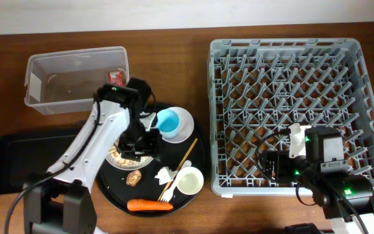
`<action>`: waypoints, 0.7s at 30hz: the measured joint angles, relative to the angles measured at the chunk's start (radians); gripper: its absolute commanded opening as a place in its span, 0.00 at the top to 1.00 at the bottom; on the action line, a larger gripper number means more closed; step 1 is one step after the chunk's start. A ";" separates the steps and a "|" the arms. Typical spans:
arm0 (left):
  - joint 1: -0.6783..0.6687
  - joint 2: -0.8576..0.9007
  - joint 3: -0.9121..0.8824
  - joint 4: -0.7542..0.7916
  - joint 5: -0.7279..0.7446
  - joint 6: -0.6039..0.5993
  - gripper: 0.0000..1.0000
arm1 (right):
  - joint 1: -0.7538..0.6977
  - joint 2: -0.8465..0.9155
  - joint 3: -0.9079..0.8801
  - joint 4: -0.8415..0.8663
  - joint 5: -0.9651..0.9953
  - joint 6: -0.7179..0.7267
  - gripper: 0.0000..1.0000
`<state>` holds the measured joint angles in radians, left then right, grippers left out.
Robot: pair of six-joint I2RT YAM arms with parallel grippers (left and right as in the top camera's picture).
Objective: Sort waste into correct bins and load items into the dishwasher rack
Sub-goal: 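Carry the wrapper to the clear bin and release it, then reach the left gripper down and grasp the white tissue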
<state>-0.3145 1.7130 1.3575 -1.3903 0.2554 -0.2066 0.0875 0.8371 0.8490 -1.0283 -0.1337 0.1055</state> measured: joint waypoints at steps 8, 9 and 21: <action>-0.010 0.000 -0.156 0.134 0.022 -0.050 0.41 | 0.000 0.000 0.000 -0.009 0.000 0.000 0.01; -0.015 0.000 -0.167 0.150 0.027 -0.053 0.41 | 0.000 0.000 0.000 -0.009 0.000 0.000 0.01; -0.154 0.000 -0.206 0.261 -0.016 -0.060 0.40 | 0.000 0.000 0.000 -0.009 0.000 0.001 0.01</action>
<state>-0.4690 1.7130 1.1515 -1.1290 0.2398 -0.2668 0.0875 0.8371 0.8490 -1.0374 -0.1337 0.1062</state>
